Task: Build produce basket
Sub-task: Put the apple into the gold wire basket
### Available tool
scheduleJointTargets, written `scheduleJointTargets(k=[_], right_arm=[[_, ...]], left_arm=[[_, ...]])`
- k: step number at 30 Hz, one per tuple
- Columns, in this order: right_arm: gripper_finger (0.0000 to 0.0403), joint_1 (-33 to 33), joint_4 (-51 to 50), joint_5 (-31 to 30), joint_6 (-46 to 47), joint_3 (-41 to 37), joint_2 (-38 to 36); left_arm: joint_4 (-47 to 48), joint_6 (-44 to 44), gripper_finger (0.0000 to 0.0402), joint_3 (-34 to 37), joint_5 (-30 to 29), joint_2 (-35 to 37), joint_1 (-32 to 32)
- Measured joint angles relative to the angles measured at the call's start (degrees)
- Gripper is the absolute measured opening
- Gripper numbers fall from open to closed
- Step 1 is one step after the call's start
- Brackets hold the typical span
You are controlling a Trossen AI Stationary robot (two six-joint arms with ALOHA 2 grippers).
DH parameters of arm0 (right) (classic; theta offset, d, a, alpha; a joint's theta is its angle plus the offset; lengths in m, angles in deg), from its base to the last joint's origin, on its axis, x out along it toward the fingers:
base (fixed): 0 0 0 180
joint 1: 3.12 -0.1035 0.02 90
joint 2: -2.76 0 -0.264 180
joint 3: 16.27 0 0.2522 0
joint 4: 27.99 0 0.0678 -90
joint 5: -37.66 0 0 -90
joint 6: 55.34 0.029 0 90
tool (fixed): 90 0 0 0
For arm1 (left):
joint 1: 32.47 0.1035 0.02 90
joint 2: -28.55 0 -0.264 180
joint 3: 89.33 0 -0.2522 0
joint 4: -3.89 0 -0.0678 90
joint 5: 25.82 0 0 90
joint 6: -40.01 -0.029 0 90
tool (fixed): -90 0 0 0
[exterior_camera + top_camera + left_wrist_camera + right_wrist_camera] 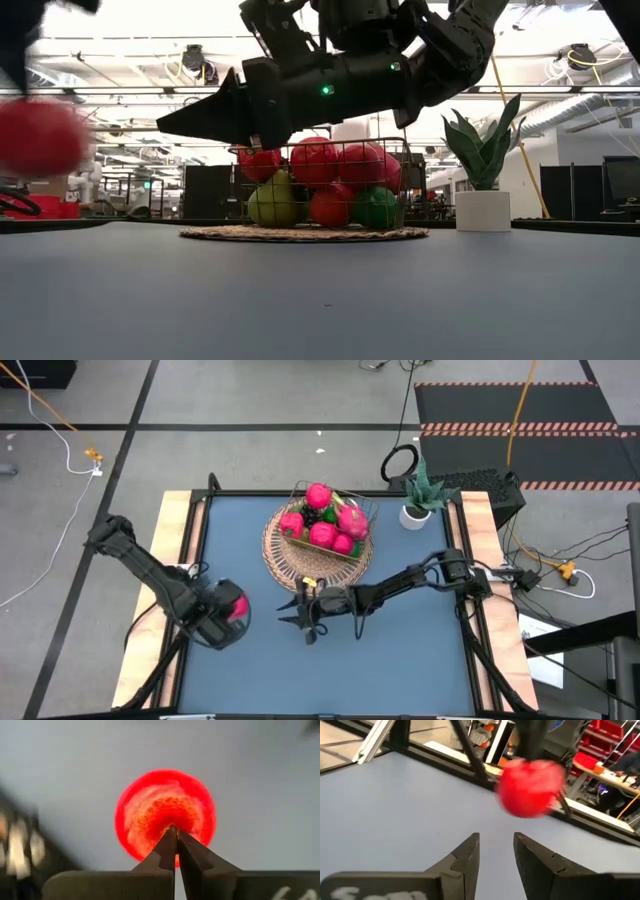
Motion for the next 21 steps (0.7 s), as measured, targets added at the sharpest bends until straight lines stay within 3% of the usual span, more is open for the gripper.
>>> scheduleJointTargets(k=[3,6,9,16,21], right_arm=[[0.0116,-1.19,-0.98,-0.07,0.23,0.0,0.0],[0.0116,-3.1,-0.76,-0.16,0.18,0.0,0.0],[0.0116,-5.47,-1.13,-0.13,-2.28,0.0,0.0],[0.0116,-9.46,-7.28,-2.8,-17.1,-0.23,1.13],[0.0116,-8.92,-7.16,-10.27,-15.0,-2.05,1.79]], left_arm=[[-1.85,-13.65,0.0007,-3.87,-9.54,-0.06,2.89],[-11.16,-33.71,0.0009,-5.55,-21.34,0.04,6.67],[-25.24,-54.37,0.0005,-5.6,-24.8,-0.01,12.94],[-55.18,-83.86,0.0013,-5.64,-23.35,-1.99,30.3],[-72.93,-95.76,0.001,-5.69,-3.88,-5.64,41.21]])
